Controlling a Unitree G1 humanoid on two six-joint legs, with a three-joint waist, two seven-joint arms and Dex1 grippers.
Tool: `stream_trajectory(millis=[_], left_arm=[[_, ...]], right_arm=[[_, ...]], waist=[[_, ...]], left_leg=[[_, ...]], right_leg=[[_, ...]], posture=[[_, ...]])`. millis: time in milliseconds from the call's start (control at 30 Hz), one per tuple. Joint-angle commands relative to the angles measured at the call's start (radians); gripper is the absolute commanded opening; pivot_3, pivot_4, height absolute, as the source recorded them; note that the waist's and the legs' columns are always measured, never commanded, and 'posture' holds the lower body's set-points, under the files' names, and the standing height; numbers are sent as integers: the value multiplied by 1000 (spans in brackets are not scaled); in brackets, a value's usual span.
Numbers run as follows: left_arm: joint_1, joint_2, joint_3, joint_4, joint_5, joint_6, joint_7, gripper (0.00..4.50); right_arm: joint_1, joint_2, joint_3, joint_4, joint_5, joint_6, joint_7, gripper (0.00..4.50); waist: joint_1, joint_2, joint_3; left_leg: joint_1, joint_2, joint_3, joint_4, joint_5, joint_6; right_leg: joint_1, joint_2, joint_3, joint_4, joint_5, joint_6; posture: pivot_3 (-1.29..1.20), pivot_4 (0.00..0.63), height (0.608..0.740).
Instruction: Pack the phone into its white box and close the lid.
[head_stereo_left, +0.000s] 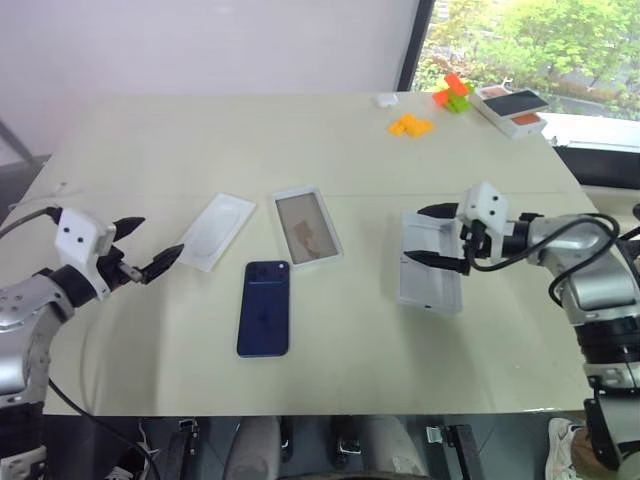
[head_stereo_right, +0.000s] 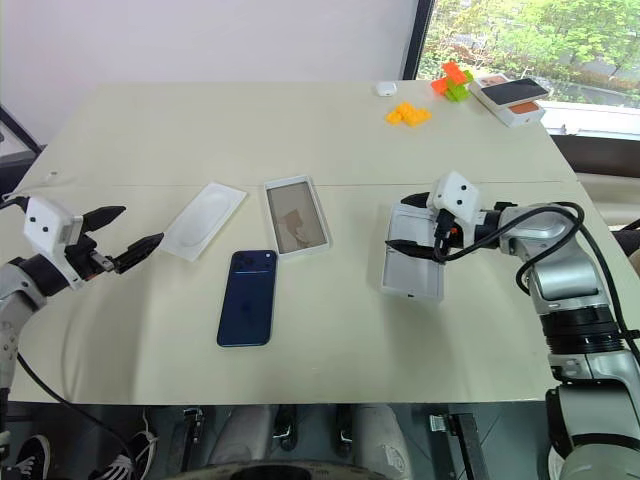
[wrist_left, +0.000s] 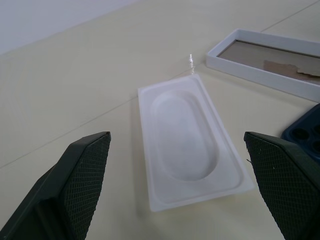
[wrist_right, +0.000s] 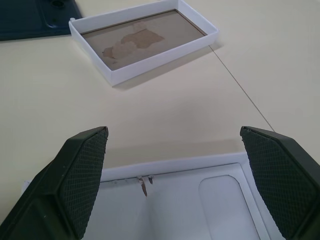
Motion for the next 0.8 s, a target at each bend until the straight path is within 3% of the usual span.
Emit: stream_trajectory(millis=[33,533,800], left_arm=[[-5,2,8,-16,2,-21,4,4500],[-2,7,19,-35,-12,3,15,4500],[76,31,76,-41,-27,5,-24,4500]], right_arm=[[-13,-13,-28,-8,1,-22,0,4440],[-7,-14,-33,15,1,-42,7,4440],[35,-80,-76,68,3,-79,35,4440]], waist=[[0,0,0],[0,0,0],[0,0,0]], left_leg=[[0,0,0,0,0,0],[0,0,0,0,0,0],[0,0,0,0,0,0]], right_leg=[[0,0,0,0,0,0],[0,0,0,0,0,0],[0,0,0,0,0,0]], posture=[[0,150,737],[0,150,737],[0,150,737]])
